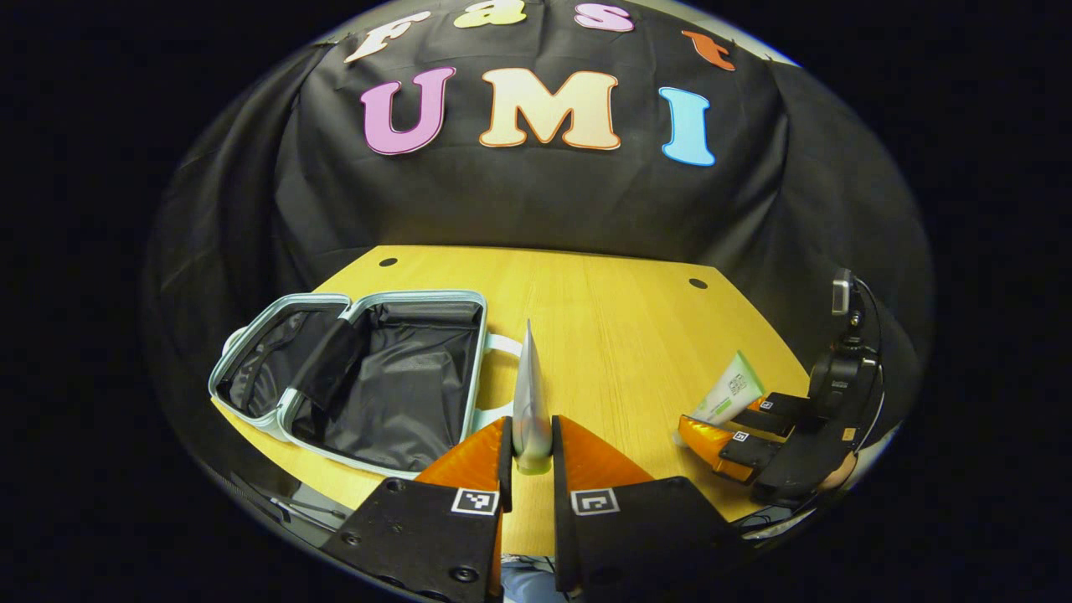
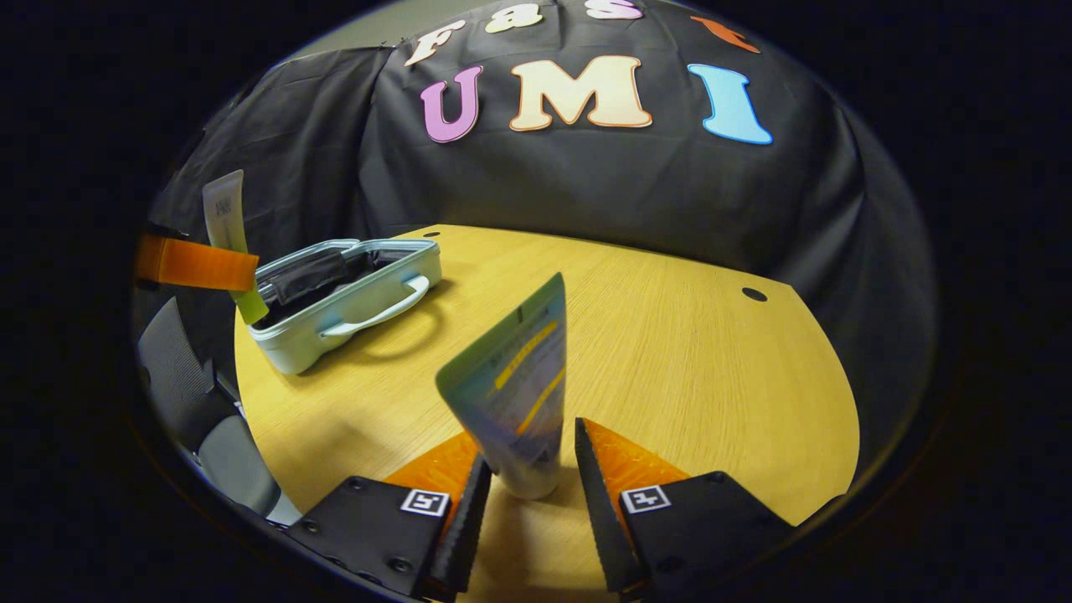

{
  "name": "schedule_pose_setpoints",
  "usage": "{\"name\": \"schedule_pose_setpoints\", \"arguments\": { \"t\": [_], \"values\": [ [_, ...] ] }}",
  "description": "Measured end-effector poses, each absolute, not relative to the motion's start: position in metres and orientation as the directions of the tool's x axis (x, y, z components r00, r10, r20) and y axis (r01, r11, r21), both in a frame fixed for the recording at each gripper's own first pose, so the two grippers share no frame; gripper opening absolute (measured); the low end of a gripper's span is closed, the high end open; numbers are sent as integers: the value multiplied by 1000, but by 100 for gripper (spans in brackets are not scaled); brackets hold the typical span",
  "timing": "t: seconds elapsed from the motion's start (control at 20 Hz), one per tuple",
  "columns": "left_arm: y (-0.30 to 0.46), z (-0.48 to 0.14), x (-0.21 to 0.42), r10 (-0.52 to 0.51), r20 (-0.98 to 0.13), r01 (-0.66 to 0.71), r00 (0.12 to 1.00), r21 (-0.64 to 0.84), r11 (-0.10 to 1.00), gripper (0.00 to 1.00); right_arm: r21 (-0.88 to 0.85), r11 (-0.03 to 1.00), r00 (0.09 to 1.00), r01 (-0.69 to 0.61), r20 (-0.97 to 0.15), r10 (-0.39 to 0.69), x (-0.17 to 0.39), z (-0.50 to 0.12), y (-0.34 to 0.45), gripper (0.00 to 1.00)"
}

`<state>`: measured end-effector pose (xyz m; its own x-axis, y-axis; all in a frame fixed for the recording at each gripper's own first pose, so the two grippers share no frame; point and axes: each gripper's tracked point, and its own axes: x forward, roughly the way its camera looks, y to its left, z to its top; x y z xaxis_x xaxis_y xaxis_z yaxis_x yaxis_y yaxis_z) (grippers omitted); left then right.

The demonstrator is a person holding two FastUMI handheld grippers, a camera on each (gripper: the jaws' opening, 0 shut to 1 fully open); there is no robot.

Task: First open the suitcase, pack the skin care products into it, and then close the suitcase.

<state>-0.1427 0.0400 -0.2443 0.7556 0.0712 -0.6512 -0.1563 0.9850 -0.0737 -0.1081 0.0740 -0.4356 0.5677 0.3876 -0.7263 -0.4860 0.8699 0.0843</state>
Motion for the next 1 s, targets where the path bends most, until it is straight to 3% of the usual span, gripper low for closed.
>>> {"name": "schedule_pose_setpoints", "arguments": {
  "t": [0.05, 0.35, 0.8, 1.0],
  "values": [
    [44, -246, -144, 73, -655, -161, 752, -75, 984, 17, 87, 870, 563, -486, -730, 388, -107, -435, 75, 46],
    [70, -250, -142, 93, -667, -212, 740, -100, 972, 17, 131, 879, 506, -459, -774, 380, -107, -426, 82, 31],
    [159, -282, -149, 100, -765, -234, 636, -68, 970, 17, 184, 892, 533, -412, -745, 400, -85, -361, 148, 34],
    [195, -300, -145, 103, -817, -217, 567, -27, 976, 17, 242, 890, 506, -386, -752, 423, -87, -346, 182, 33]
  ]
}}
